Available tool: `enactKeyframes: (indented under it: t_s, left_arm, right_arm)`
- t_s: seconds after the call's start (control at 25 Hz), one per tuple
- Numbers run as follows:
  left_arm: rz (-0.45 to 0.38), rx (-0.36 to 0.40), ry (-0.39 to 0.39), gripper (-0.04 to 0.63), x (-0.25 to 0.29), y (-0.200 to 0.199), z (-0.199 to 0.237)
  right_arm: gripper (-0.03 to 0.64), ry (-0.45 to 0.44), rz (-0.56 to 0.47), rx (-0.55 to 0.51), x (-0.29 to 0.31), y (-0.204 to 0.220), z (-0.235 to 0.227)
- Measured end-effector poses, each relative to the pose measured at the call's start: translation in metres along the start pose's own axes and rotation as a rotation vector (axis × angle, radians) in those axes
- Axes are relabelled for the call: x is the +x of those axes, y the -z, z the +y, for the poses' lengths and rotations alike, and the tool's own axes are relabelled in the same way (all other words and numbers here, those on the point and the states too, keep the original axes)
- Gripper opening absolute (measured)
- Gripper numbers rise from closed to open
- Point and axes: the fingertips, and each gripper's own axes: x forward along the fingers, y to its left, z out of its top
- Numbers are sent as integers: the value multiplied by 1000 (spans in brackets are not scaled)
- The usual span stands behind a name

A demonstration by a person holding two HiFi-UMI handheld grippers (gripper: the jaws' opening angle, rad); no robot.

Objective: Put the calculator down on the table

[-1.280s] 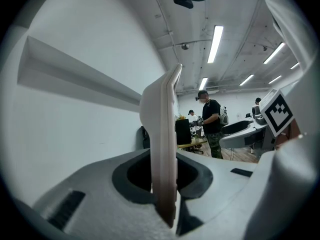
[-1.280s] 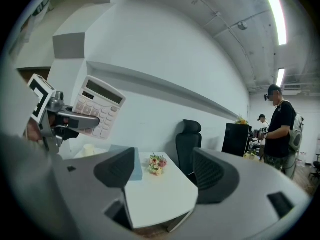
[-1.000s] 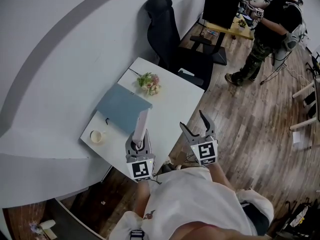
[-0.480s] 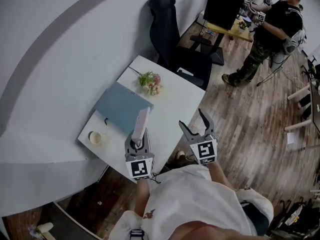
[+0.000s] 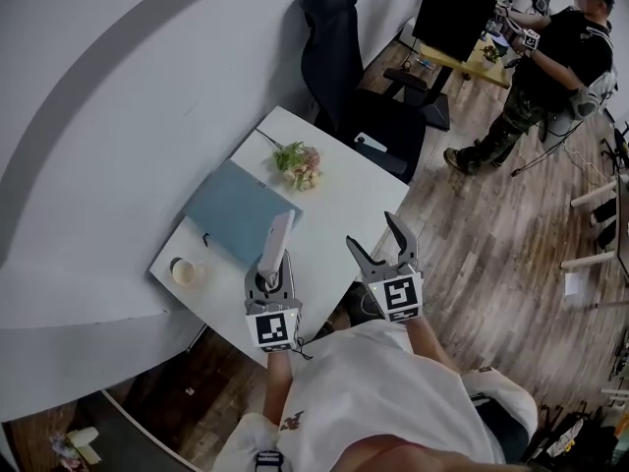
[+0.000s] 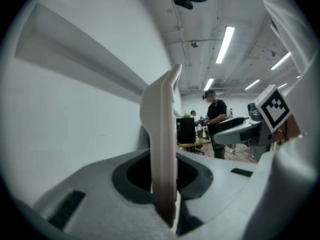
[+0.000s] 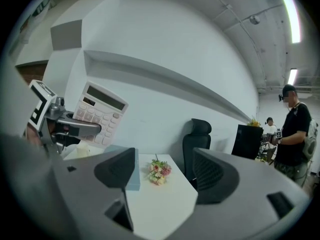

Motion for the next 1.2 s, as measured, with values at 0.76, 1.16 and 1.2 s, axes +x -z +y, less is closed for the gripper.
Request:
enactKeyframes:
  t_s: [0.76,1.16,1.2]
  left_arm:
    - [133,-64,-169,67,82,23,-24]
    - [220,-176,-222,67,97,64,-40]
    - [227,-193,-224,67,98,69,-41]
  right_arm:
    - [353,-280,4,6,88,27,-69]
    - [344,-434,39,4,117,59,-68]
    - [344,-444,45,3,120,63,-68]
